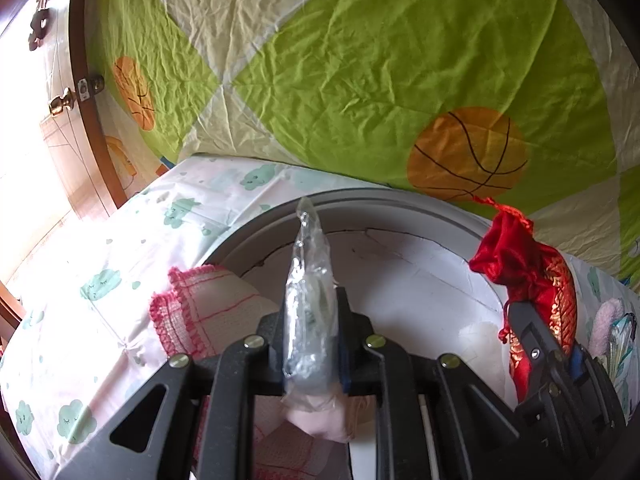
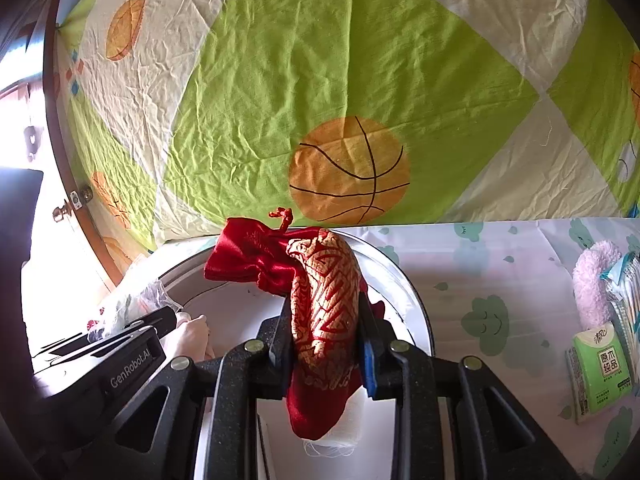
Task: Organize soft objects
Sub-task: 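Carry the plastic bag and red pouch over the tin and open both tools, then withdraw both tools from the tin toward the tissue and swab packs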
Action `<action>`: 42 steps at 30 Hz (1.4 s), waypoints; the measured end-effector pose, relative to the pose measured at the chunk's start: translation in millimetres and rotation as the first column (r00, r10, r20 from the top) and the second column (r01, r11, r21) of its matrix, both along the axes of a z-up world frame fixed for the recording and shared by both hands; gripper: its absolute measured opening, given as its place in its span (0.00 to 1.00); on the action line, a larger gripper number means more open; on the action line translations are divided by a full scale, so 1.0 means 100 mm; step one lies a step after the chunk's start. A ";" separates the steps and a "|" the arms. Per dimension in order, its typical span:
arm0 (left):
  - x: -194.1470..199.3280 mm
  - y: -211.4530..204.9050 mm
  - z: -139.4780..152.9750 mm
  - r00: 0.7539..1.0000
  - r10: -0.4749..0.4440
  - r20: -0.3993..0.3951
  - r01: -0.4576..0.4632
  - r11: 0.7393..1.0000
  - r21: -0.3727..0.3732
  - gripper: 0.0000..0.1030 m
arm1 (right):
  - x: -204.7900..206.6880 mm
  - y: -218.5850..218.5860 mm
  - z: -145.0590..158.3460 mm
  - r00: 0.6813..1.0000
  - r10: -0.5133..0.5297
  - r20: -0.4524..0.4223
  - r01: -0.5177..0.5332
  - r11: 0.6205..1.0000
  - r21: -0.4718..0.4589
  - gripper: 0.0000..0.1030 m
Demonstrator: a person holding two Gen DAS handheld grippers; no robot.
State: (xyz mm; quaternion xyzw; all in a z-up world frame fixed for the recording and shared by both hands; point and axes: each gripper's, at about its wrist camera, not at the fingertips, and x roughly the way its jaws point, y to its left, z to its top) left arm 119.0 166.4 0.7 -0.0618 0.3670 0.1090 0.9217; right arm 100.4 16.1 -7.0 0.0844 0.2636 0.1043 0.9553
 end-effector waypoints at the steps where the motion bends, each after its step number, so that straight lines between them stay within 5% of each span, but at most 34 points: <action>1: 0.00 0.00 0.00 1.000 0.001 -0.001 -0.001 1.000 0.001 0.16 | 0.01 0.00 0.00 1.000 0.011 -0.004 -0.011 1.000 0.002 0.29; 4: 0.00 0.02 0.00 1.000 0.010 -0.006 -0.010 1.000 -0.003 0.18 | 0.01 0.00 0.00 1.000 0.027 -0.008 -0.027 1.000 0.003 0.31; 6: 0.00 0.04 0.00 1.000 0.024 -0.008 -0.024 1.000 -0.003 0.30 | 0.01 0.00 0.00 0.999 0.042 -0.009 -0.042 0.999 0.003 0.37; 8: -0.02 0.07 0.01 0.999 0.038 -0.005 -0.038 0.999 -0.019 0.61 | -0.01 0.00 0.02 0.998 0.066 -0.001 -0.066 0.998 0.008 0.51; 13: -0.10 0.20 0.06 0.993 0.113 0.042 -0.111 0.992 -0.053 0.88 | -0.12 -0.10 0.11 0.996 0.049 0.074 -0.053 0.998 0.046 0.74; 21: -0.24 0.29 0.16 0.973 0.190 0.130 -0.176 0.978 -0.110 0.95 | -0.31 -0.19 0.23 0.988 0.008 0.152 -0.020 0.997 0.078 0.77; 31: -0.57 0.26 0.36 0.892 0.287 0.349 -0.266 0.958 -0.108 0.97 | -0.67 -0.44 0.33 0.936 -0.167 0.309 0.180 0.984 -0.014 0.78; 42: -0.89 -0.10 0.35 0.812 0.281 0.512 -0.302 0.952 -0.044 0.97 | -0.85 -0.63 0.29 0.905 -0.235 0.355 0.289 0.951 -0.109 0.78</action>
